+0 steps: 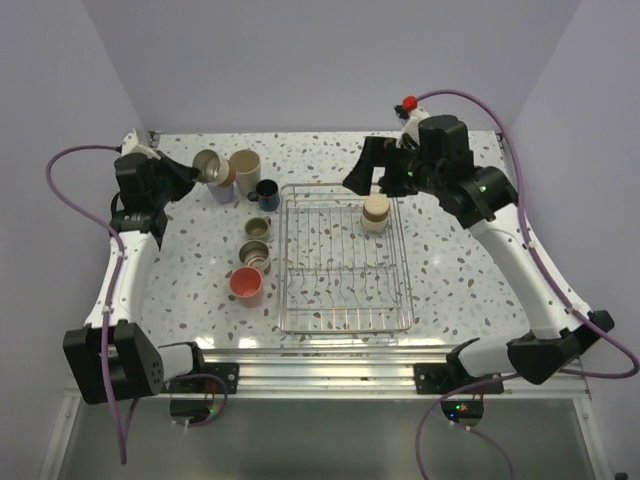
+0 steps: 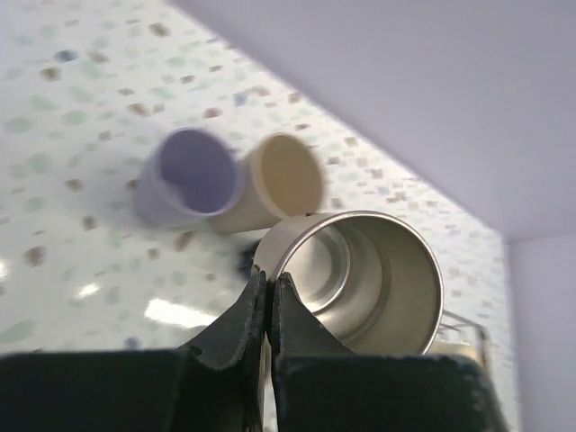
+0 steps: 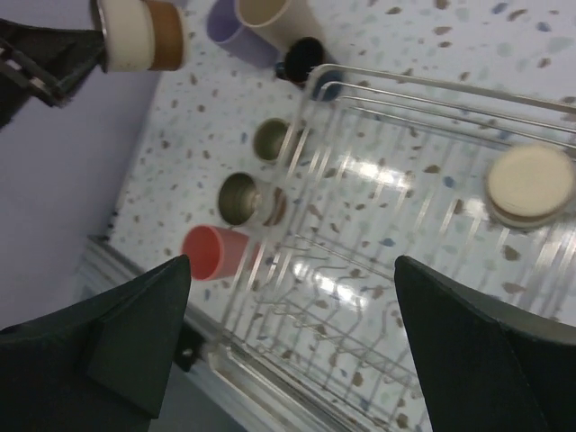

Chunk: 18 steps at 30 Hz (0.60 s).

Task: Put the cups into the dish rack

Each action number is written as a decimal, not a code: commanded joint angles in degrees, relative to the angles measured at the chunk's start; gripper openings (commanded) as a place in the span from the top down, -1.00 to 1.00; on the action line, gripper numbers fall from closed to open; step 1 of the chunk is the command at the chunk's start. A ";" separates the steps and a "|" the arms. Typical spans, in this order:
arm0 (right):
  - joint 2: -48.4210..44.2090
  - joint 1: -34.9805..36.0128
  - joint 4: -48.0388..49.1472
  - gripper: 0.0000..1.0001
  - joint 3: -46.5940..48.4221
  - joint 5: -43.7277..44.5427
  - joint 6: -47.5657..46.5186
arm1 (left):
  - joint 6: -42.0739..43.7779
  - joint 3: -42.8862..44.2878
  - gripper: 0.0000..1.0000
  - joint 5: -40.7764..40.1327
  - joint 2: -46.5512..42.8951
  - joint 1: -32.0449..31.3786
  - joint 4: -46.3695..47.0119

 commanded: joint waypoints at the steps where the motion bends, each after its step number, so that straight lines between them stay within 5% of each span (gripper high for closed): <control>1: 2.40 0.41 17.51 -0.97 -1.00 -16.06 11.78 | -10.50 -2.68 1.00 15.35 -3.42 -0.76 12.01; 8: 9.60 1.37 54.90 -0.97 -8.75 -29.71 39.56 | -35.07 -9.08 1.00 32.85 -6.94 -0.67 41.56; 13: 14.43 4.18 57.40 -0.97 -3.85 -28.05 42.14 | -47.50 -14.46 1.00 34.19 -8.17 -0.84 62.82; 18: 16.11 6.82 58.88 -0.97 -3.56 -26.73 43.62 | -53.57 -16.22 1.00 33.13 -8.26 -1.90 70.51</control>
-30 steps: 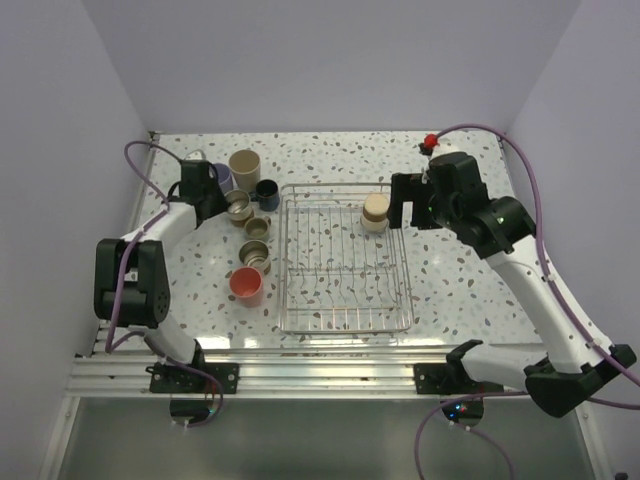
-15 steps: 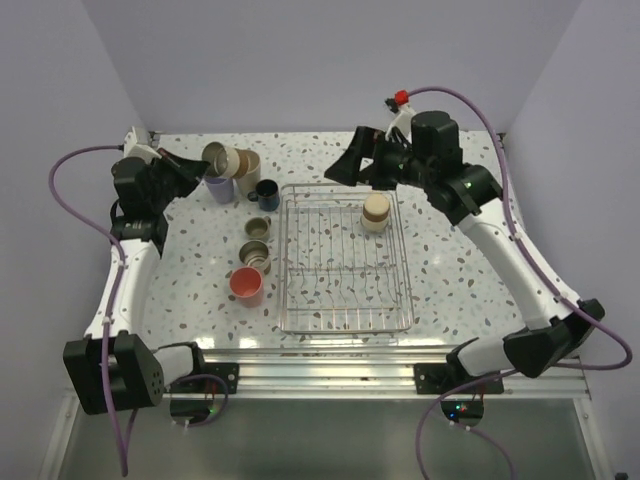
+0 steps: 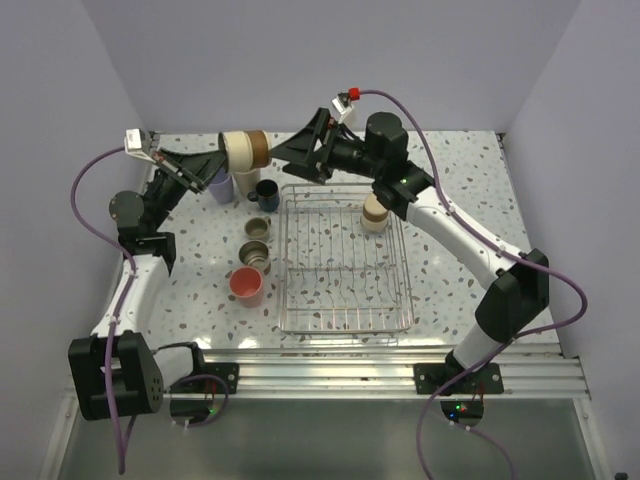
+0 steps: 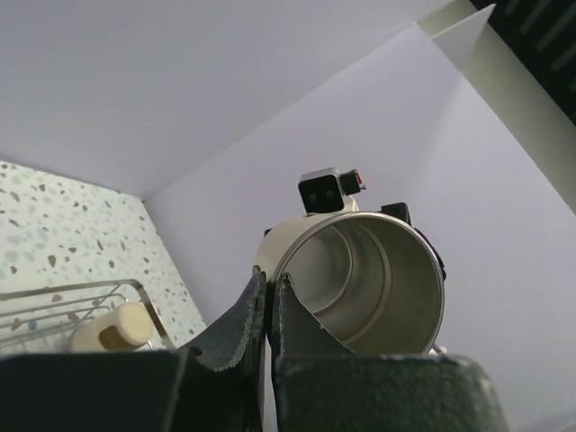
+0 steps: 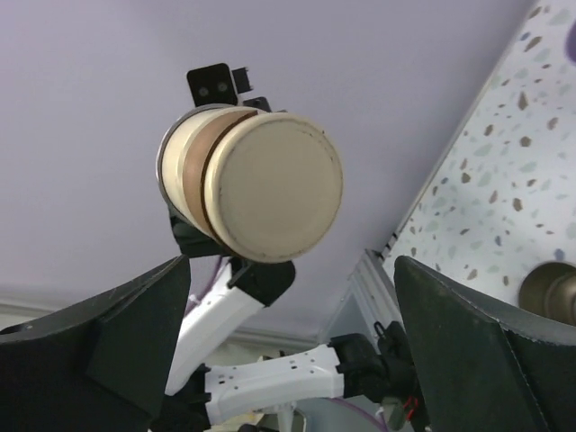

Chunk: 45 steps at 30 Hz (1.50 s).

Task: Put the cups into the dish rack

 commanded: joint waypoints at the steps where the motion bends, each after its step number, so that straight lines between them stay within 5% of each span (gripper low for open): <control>1: -0.30 1.34 9.18 -0.97 1.99 -0.91 4.46 | -9.06 -1.46 1.00 0.72 -2.16 -0.70 15.76; 22: 0.05 3.54 12.63 -0.85 2.07 -0.47 8.33 | -3.64 -4.90 1.00 -9.48 -4.97 -8.50 12.63; 25: 0.05 3.54 12.63 -0.52 1.98 -0.82 8.33 | 0.23 -4.46 1.00 -12.38 -6.90 -10.62 5.86; 28: -0.04 3.54 13.06 0.26 1.54 -0.82 8.51 | 1.47 -4.72 1.00 -14.14 -7.79 -11.33 2.95; 29: 0.05 3.54 12.98 0.73 1.37 -0.65 8.51 | 1.91 -4.64 1.00 -14.66 -7.97 -11.42 0.77; 30: -0.04 3.54 12.72 0.96 1.28 -0.47 8.51 | 2.44 -4.46 1.00 -14.93 -8.31 -11.33 -0.73; 32: -0.12 3.45 12.28 1.00 1.19 -0.64 8.16 | 4.20 -4.11 0.83 -15.28 -8.67 -11.51 -4.94; 35: -0.48 3.10 10.00 1.00 1.36 -0.82 6.85 | 7.88 -2.53 0.23 -14.41 -9.11 -11.42 -11.87; 40: -1.88 -0.93 3.32 1.00 1.80 -0.12 2.36 | 20.17 3.71 -0.14 -16.68 -9.90 -11.42 -31.21; 45: -3.29 -7.43 -9.85 1.00 2.33 1.28 -6.59 | 30.28 9.06 -0.26 -26.25 -10.95 -11.42 -54.24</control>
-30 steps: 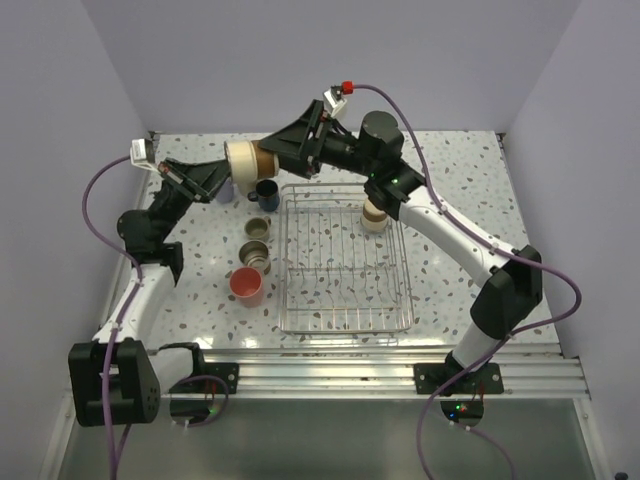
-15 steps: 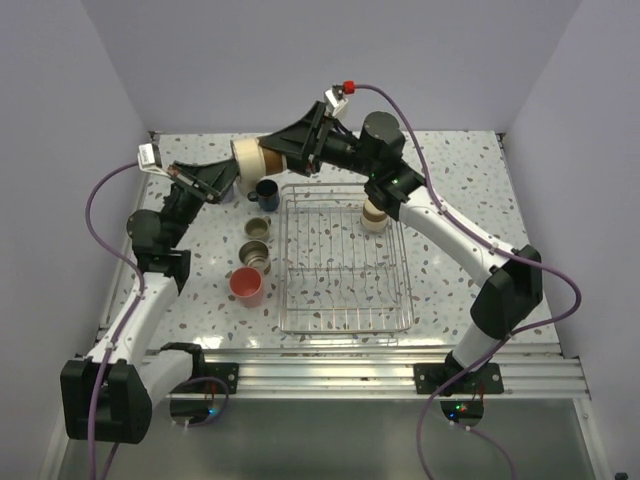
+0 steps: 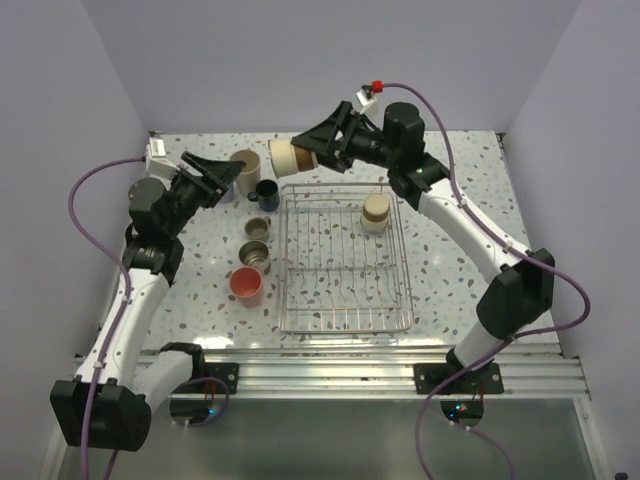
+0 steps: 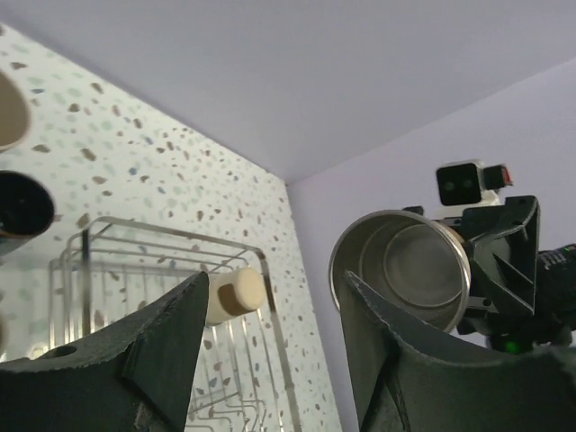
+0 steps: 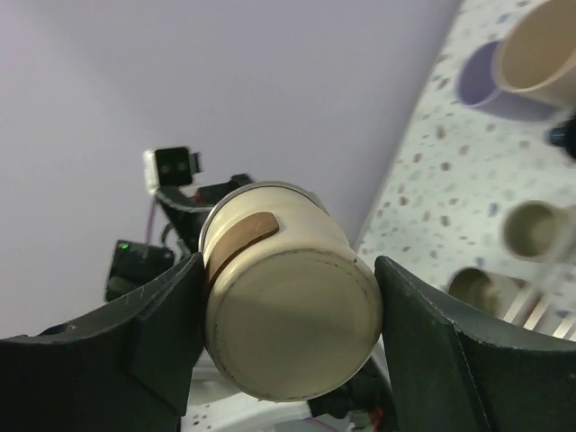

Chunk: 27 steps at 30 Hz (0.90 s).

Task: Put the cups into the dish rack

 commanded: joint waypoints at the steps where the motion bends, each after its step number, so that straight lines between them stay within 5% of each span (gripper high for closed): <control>1: -3.99 -4.34 -11.41 1.00 1.74 2.35 -12.05 | 11.24 4.66 -0.27 -8.43 -1.75 -0.08 -20.43; 11: 4.08 -2.69 -51.12 1.00 19.30 32.40 -41.62 | 20.92 6.86 -0.26 -17.58 -2.55 -0.08 -32.31; 17: 14.19 3.11 -59.15 1.00 28.46 46.03 -48.93 | 22.59 6.68 -0.22 -17.67 -2.02 -0.08 -32.40; 27: 21.14 3.74 -57.85 1.00 25.04 50.17 -50.60 | 25.23 7.83 -0.20 -17.85 -2.28 -0.08 -34.69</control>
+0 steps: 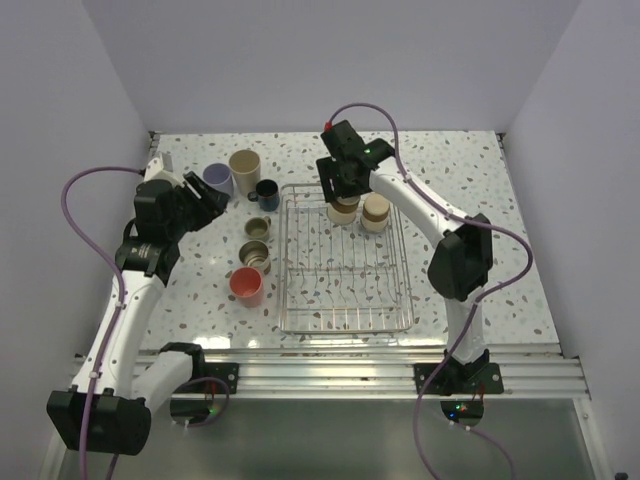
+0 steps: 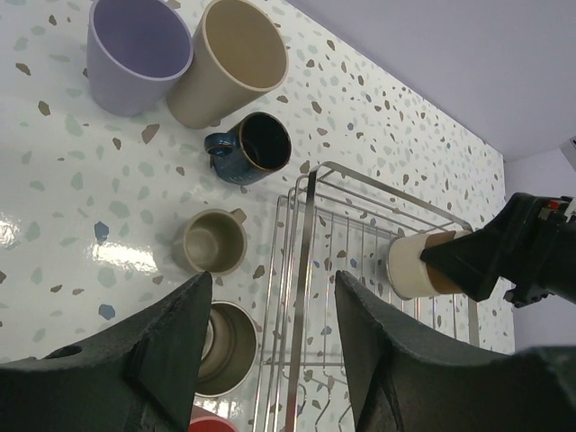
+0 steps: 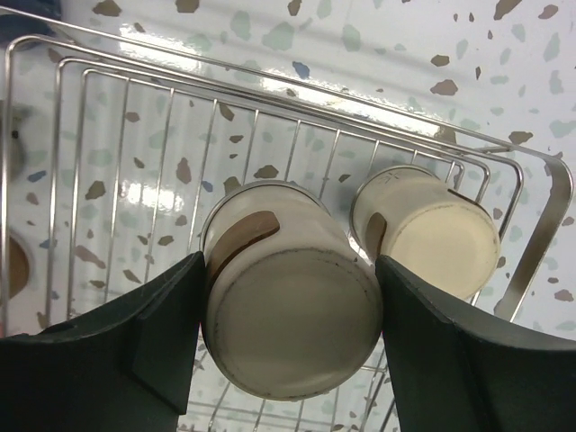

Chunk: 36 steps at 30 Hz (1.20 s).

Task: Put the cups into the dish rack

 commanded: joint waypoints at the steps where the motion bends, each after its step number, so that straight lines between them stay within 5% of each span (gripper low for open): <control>1: 0.38 -0.29 -0.08 1.00 0.40 4.60 -2.23 | 2.58 2.36 -0.20 -0.58 -0.68 -0.08 -1.34; 36: 7.94 -0.11 9.76 1.00 -3.20 10.59 -0.65 | 4.52 0.69 -0.18 -0.76 2.13 -0.08 0.86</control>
